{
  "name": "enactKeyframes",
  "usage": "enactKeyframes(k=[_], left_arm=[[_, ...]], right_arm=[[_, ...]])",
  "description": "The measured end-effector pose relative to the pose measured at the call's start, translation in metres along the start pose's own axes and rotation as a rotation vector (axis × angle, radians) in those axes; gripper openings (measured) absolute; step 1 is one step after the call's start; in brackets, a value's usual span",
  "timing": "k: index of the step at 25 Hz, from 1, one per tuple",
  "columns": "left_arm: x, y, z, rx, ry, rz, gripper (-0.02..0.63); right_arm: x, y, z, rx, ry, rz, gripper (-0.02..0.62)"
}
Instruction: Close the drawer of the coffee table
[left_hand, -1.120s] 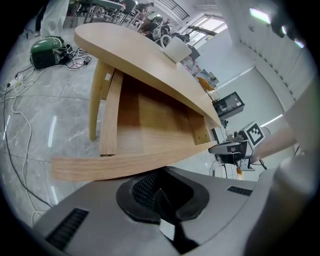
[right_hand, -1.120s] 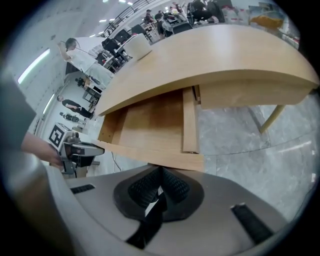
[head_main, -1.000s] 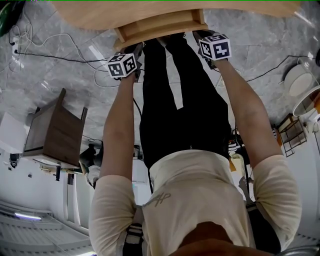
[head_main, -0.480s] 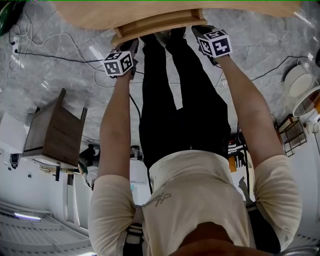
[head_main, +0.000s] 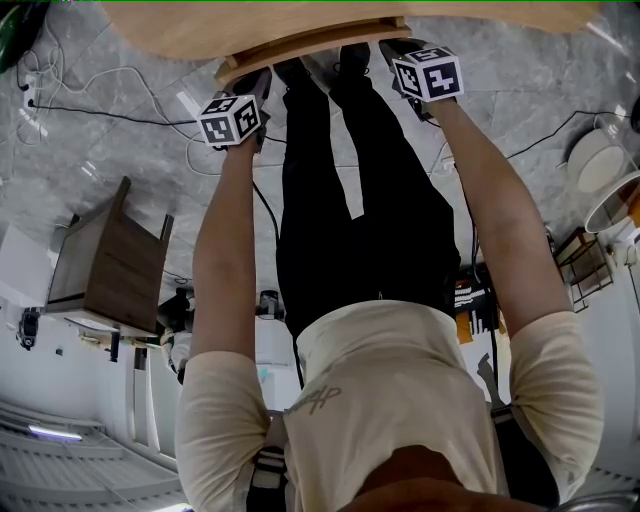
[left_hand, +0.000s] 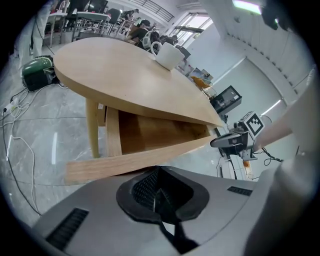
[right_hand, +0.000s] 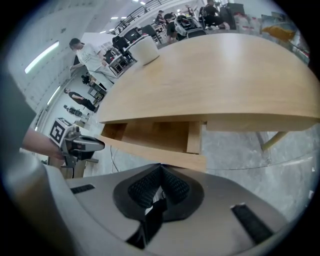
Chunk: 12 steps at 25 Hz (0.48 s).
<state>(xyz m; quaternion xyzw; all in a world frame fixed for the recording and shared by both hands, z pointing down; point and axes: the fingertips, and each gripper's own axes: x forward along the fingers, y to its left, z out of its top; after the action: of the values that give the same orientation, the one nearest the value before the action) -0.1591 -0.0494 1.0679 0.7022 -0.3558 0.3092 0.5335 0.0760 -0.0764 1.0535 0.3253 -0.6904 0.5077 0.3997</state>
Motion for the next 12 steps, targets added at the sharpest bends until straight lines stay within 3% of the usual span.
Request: enactKeyframes(k=[12], left_arm=[[0.003,0.008,0.025,0.017,-0.001,0.014,0.005]], right_arm=[[0.002,-0.003,0.024,-0.035,-0.002,0.015,-0.003]])
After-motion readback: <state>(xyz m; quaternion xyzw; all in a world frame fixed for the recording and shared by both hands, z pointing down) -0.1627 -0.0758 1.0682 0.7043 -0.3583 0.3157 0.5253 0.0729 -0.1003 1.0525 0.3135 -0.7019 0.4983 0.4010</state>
